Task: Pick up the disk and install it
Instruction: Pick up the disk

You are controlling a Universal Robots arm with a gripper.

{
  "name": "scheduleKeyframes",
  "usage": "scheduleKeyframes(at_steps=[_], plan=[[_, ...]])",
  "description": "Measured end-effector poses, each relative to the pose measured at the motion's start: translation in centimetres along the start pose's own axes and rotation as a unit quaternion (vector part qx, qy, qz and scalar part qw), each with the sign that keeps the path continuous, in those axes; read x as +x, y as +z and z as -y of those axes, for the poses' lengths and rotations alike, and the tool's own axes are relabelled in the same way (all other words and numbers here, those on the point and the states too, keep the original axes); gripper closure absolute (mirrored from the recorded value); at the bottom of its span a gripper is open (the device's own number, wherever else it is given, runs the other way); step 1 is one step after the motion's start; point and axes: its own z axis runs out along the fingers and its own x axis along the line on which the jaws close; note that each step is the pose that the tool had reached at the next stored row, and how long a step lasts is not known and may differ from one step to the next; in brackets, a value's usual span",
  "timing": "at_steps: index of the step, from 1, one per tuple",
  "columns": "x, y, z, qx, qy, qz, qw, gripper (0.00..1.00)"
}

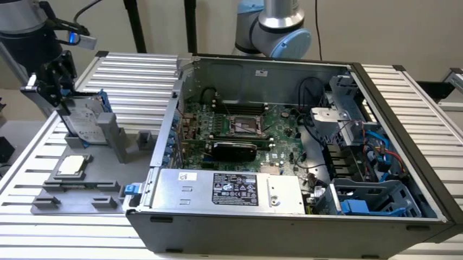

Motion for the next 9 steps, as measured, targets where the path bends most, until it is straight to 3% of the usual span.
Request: scheduleKeyframes(at_steps=[3, 9], plan=[[0.01, -0.02, 0.0, -0.0027, 0.0, 0.0001, 1.0, 0.0], [0.02, 0.01, 0.06, -0.0035, 0.0, 0.0003, 1.0, 0.0]])
